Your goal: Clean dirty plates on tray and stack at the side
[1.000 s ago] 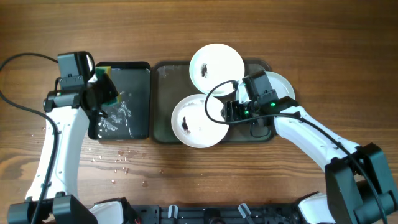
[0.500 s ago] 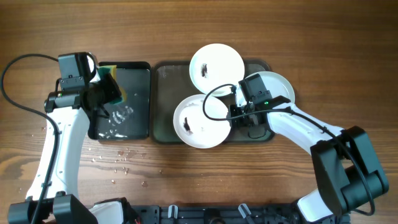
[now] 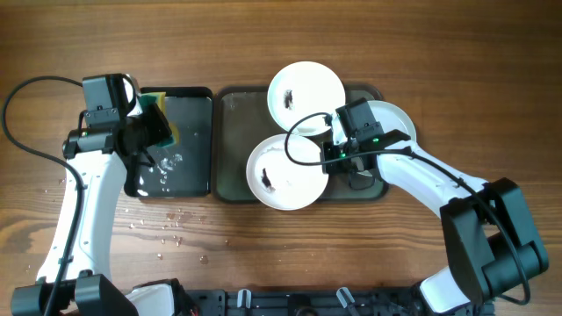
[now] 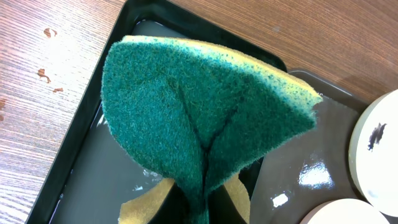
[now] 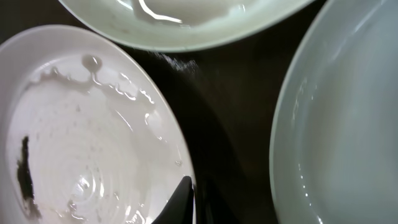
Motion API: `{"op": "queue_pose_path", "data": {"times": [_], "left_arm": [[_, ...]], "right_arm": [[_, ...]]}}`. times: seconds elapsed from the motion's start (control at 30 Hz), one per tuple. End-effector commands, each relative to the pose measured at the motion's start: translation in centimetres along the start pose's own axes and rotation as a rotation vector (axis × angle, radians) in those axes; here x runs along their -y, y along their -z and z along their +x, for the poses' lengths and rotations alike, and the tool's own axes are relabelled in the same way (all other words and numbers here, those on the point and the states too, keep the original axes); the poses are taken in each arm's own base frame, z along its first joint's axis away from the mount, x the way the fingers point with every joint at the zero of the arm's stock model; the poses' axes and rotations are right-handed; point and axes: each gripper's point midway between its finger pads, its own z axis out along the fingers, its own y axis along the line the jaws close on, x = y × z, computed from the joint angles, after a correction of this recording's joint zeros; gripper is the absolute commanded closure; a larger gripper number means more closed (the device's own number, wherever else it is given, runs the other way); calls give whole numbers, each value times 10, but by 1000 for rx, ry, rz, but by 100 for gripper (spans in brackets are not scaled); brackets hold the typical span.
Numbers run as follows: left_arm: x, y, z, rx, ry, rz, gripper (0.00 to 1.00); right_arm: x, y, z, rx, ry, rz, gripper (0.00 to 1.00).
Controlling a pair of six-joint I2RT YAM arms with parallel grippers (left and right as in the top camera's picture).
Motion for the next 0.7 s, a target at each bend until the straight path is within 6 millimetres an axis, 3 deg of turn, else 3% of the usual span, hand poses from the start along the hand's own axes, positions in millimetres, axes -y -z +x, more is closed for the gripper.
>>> {"op": "queue_pose_path", "data": {"times": [0.0, 0.67], "left_arm": [[3, 1, 1, 0, -34, 14, 96], [2, 1, 8, -27, -30, 7, 96]], "right_arm": [[-2, 6, -10, 26, 15, 13, 96], [-1, 6, -9, 23, -90, 16, 96]]}}
